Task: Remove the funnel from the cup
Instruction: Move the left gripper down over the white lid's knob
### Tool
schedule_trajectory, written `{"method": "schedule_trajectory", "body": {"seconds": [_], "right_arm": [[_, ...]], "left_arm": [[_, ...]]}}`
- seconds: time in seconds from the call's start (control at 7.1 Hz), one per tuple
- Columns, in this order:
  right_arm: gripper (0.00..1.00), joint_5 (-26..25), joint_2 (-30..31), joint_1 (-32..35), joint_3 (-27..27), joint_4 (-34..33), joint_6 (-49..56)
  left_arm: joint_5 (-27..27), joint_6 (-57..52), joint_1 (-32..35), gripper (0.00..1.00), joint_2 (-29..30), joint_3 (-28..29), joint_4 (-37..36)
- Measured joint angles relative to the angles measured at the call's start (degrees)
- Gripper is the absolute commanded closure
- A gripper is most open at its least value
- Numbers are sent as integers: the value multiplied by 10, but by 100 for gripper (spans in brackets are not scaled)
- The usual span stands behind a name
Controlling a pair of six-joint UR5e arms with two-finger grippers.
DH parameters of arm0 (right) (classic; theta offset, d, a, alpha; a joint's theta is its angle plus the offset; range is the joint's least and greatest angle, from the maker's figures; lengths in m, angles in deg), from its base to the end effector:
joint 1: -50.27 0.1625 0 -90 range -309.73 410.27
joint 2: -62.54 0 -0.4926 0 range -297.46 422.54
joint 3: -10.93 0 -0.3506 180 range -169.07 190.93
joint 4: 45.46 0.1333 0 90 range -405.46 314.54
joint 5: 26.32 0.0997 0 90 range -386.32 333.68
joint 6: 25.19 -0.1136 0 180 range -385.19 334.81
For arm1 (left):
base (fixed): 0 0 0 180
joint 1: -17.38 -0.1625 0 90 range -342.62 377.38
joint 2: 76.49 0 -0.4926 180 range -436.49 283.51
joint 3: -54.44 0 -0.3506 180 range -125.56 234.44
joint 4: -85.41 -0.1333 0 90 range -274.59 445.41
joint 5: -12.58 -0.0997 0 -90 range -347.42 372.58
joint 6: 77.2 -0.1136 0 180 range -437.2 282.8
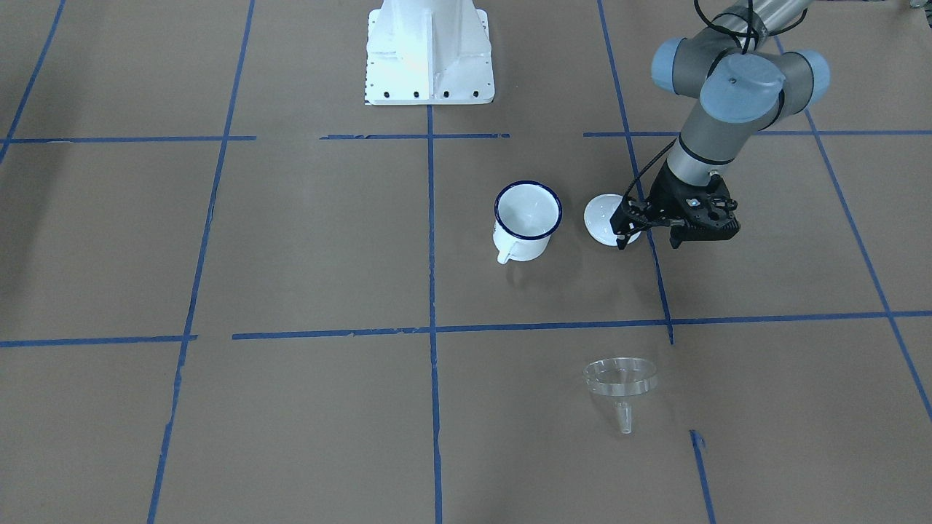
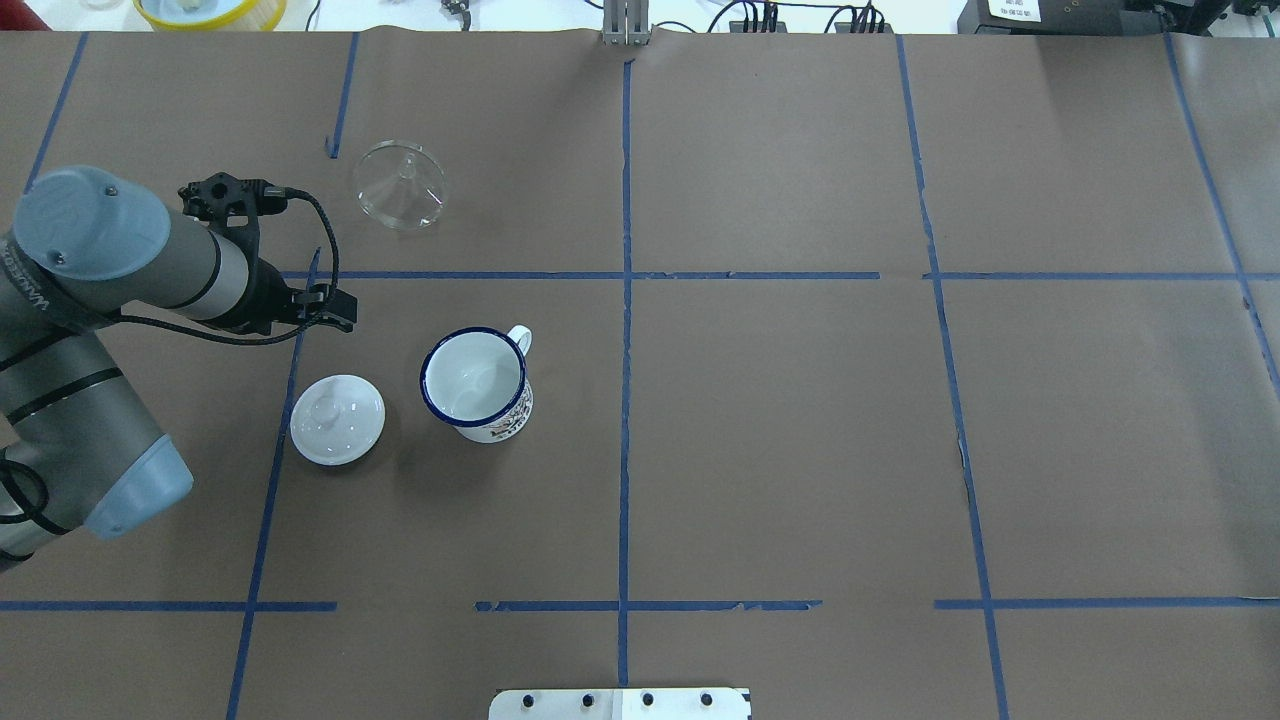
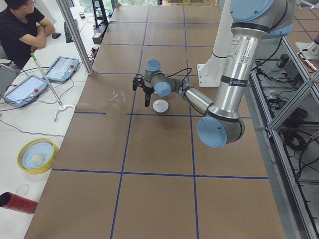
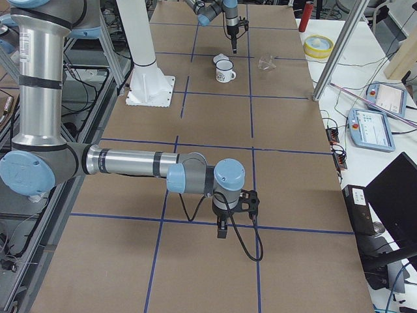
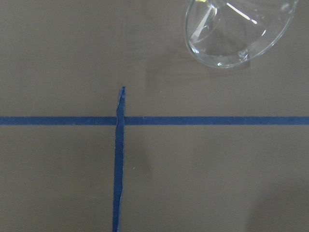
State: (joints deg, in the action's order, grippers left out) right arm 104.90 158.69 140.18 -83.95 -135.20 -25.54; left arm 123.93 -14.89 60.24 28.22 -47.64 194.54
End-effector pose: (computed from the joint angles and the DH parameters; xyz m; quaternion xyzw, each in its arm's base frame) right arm 0.0578 -0.3960 0.7472 -0.0096 -0.3520 0.0052 0.9360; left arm 0.3651 -0.4642 0.4829 0.0821 0.4115 -0.0478 0.9065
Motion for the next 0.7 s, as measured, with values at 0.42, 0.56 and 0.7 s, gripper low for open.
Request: {"method": "schedule_trajectory", "body": {"seconds": [0.42, 0.56, 0.7], "right_arm": [[0, 0, 0, 0, 0, 0, 0], [0, 0, 0, 0, 0, 0, 0], [0, 0, 0, 0, 0, 0, 0]], "left_arm": [[-3, 29, -36, 5, -2, -6, -3], [-6, 38, -47, 9, -4, -7, -3], [-8, 42, -52, 13, -8, -9, -5]]}}
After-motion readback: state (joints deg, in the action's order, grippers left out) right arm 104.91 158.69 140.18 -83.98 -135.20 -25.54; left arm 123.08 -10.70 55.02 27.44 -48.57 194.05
